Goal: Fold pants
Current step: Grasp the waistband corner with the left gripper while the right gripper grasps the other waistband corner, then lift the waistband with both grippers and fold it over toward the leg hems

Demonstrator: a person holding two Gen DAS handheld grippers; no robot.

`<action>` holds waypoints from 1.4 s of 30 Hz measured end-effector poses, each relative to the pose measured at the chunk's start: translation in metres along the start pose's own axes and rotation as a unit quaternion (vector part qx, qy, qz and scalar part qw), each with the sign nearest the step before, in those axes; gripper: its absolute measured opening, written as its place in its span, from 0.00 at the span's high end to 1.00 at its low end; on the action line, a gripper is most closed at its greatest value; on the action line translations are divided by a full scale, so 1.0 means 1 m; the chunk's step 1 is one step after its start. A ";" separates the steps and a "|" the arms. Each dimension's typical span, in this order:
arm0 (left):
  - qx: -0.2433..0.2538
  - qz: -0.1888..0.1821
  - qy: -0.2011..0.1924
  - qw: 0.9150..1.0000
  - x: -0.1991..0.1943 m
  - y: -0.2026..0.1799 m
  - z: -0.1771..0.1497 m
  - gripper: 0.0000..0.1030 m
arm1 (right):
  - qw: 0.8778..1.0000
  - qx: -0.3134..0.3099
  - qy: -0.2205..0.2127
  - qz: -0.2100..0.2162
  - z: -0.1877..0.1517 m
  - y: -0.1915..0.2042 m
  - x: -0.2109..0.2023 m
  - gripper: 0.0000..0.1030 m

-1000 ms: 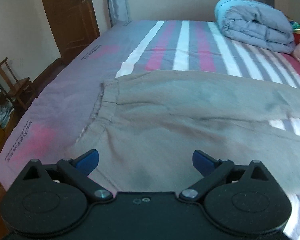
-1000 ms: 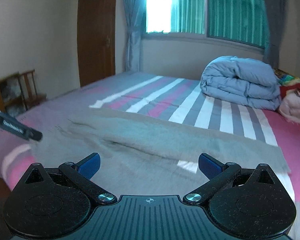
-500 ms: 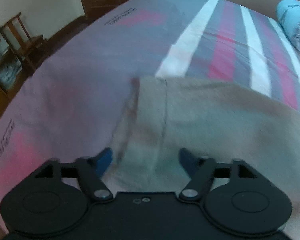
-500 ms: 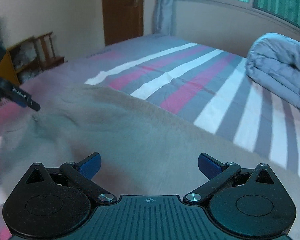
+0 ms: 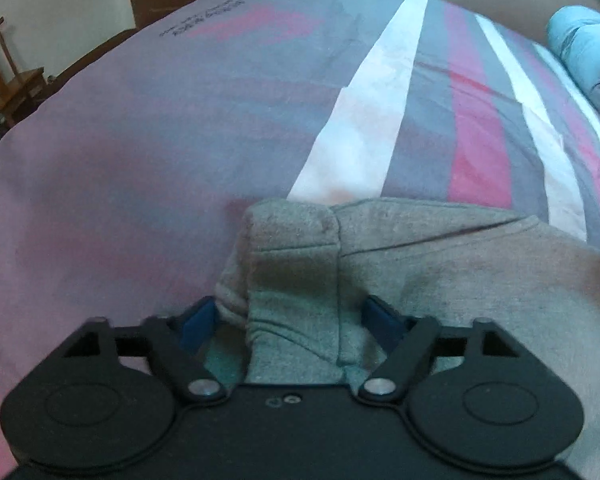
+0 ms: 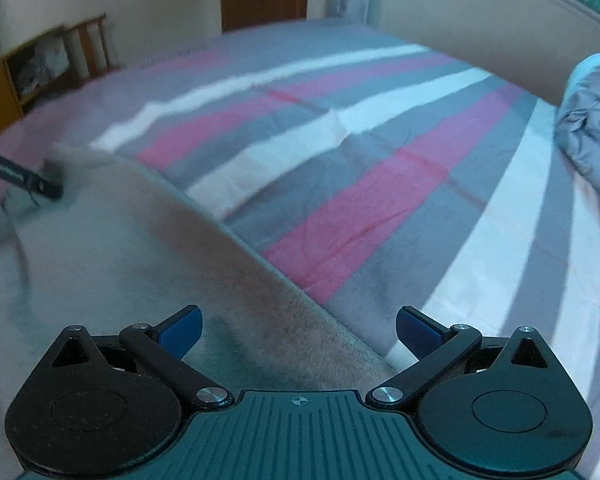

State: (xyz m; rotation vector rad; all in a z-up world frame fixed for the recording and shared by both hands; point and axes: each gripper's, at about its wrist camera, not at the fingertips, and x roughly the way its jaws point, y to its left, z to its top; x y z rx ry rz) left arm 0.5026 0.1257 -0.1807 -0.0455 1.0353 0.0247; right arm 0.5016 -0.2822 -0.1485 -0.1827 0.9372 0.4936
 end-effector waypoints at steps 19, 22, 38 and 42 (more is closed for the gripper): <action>0.039 -0.023 -0.082 0.996 -0.191 0.036 -0.152 0.76 | 0.992 -0.070 -0.108 -0.018 -0.135 0.161 -0.197 0.94; 0.011 -0.011 -0.013 1.000 -0.184 0.050 -0.193 0.76 | 0.998 -0.023 -0.056 -0.010 -0.175 0.180 -0.181 0.93; -0.262 -0.135 0.043 0.955 -0.191 0.094 -0.224 0.63 | 0.912 0.402 -0.021 0.083 -0.225 0.118 -0.196 0.57; -0.288 -0.130 0.032 0.948 -0.182 0.091 -0.222 0.85 | 0.877 0.469 -0.037 0.095 -0.228 0.110 -0.184 0.57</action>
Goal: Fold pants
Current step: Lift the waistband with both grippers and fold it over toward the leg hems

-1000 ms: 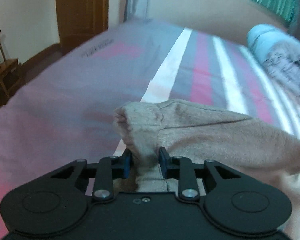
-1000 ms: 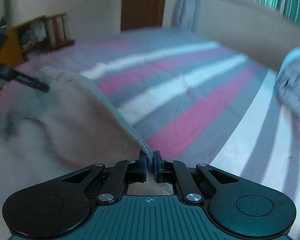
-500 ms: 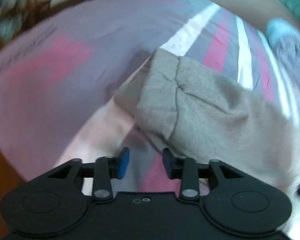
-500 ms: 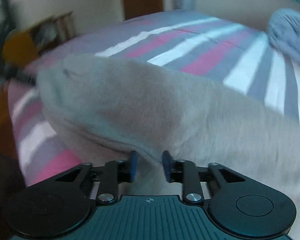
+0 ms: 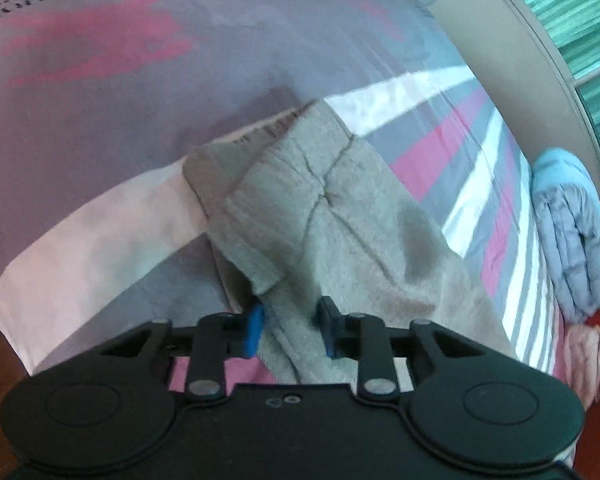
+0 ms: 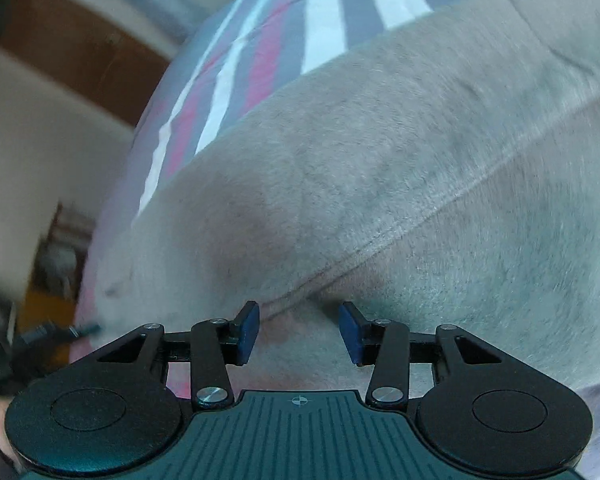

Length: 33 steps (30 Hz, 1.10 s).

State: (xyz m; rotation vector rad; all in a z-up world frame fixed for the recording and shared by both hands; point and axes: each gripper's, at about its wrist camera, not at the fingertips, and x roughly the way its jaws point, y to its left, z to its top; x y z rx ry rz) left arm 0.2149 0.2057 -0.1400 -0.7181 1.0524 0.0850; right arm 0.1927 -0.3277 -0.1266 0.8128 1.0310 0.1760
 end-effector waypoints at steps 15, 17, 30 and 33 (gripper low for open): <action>0.039 -0.036 -0.064 0.997 -0.026 -0.021 0.036 0.95 | 0.990 0.106 -0.076 0.049 0.021 -0.001 0.007 0.96; 0.045 -0.029 -0.067 0.996 -0.025 -0.016 0.042 0.95 | 0.992 0.031 -0.102 0.063 0.016 0.028 -0.012 0.96; 0.074 0.029 -0.033 0.996 -0.027 0.013 -0.002 0.76 | 0.998 -0.034 -0.043 -0.002 -0.040 0.022 0.018 0.77; 0.126 0.015 -0.035 0.991 -0.043 -0.015 -0.024 0.76 | 0.997 -0.043 -0.062 0.004 -0.031 0.020 -0.002 0.53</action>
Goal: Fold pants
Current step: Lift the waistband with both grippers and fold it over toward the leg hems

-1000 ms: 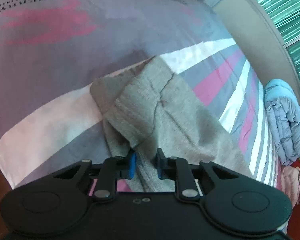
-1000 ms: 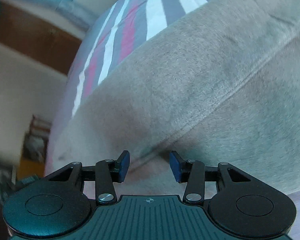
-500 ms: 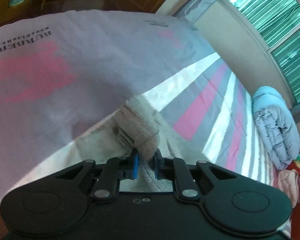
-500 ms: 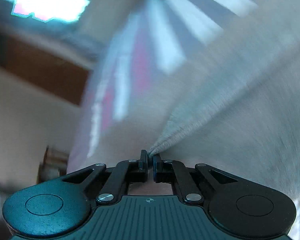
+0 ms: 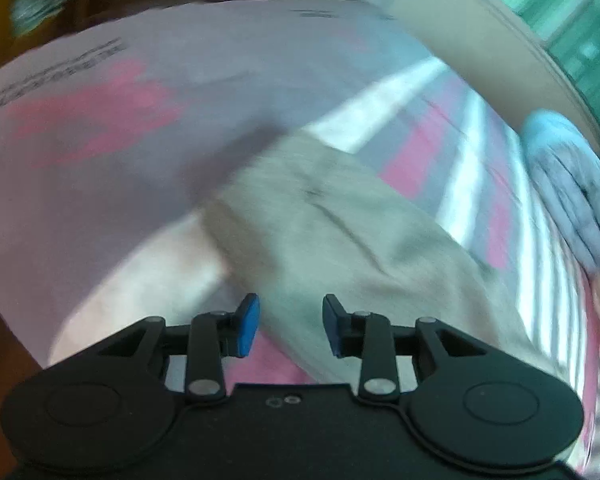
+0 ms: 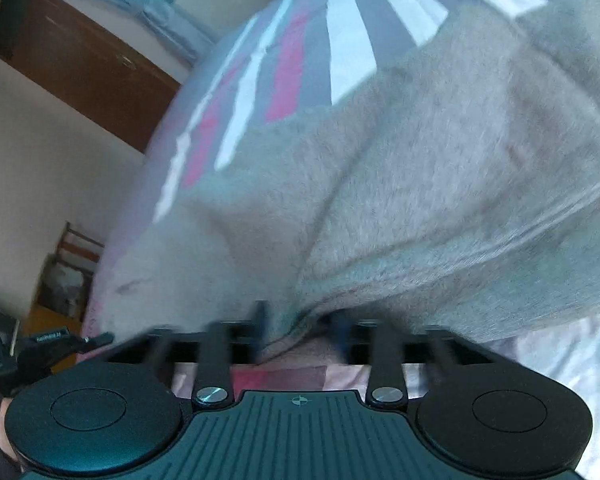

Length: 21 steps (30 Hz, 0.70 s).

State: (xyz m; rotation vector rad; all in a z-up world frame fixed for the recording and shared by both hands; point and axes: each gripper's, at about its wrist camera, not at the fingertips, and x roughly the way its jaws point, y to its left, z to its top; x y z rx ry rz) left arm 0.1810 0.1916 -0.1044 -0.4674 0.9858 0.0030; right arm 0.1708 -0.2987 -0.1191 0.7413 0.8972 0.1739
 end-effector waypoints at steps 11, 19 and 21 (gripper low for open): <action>0.122 -0.038 0.062 0.990 0.049 -0.117 -0.079 0.76 | 0.988 0.096 -0.079 -0.096 0.026 -0.094 -0.091 0.54; 0.103 -0.031 0.071 0.992 0.057 -0.111 -0.083 0.76 | 0.969 0.202 -0.112 -0.082 0.047 -0.138 -0.085 0.86; 0.096 -0.032 0.073 0.992 0.060 -0.111 -0.084 0.76 | 0.962 0.239 -0.120 -0.059 0.048 -0.156 -0.088 0.86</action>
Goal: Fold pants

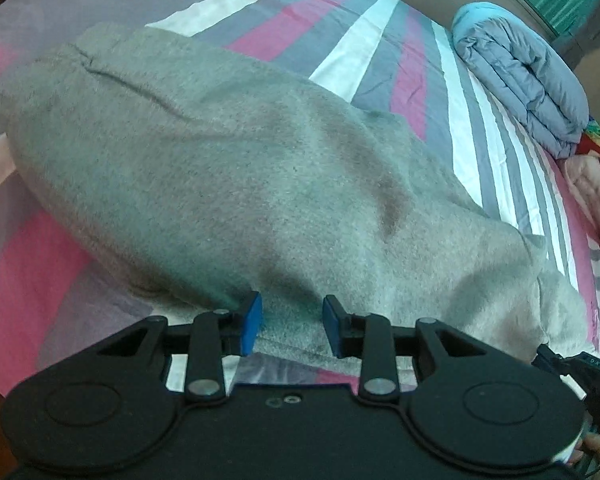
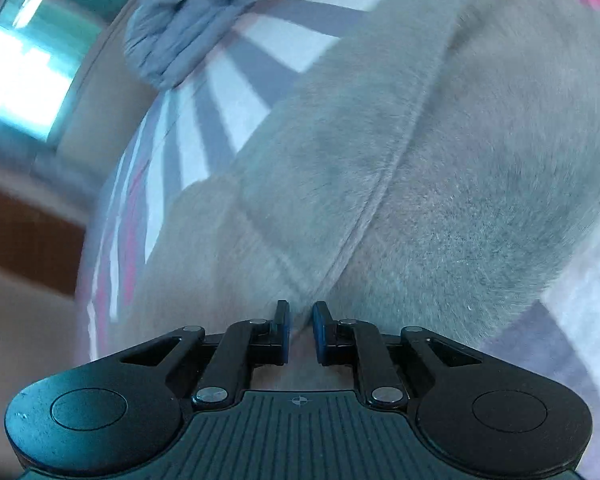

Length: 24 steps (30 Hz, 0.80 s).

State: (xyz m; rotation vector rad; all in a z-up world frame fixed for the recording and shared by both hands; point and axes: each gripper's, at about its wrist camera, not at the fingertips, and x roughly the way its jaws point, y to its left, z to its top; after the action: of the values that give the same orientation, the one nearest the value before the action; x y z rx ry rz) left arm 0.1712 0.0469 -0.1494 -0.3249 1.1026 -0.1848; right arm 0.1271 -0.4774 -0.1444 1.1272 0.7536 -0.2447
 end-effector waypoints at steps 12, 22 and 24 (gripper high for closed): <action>0.029 0.028 -0.014 0.999 0.006 -0.013 -0.006 0.76 | 0.997 0.039 0.034 0.057 -0.008 -0.010 0.002 0.86; 0.026 0.025 -0.011 0.999 0.006 -0.012 -0.006 0.76 | 0.996 0.051 0.020 0.070 -0.014 -0.005 0.011 0.86; 0.028 0.024 -0.011 0.999 0.006 -0.011 -0.005 0.76 | 0.997 0.027 0.010 0.067 -0.016 0.000 0.000 0.95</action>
State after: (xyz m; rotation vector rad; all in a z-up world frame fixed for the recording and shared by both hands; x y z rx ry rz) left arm 0.1693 0.0335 -0.1530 -0.2509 1.0815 -0.1690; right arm 0.1202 -0.4629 -0.1476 1.2286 0.6896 -0.1417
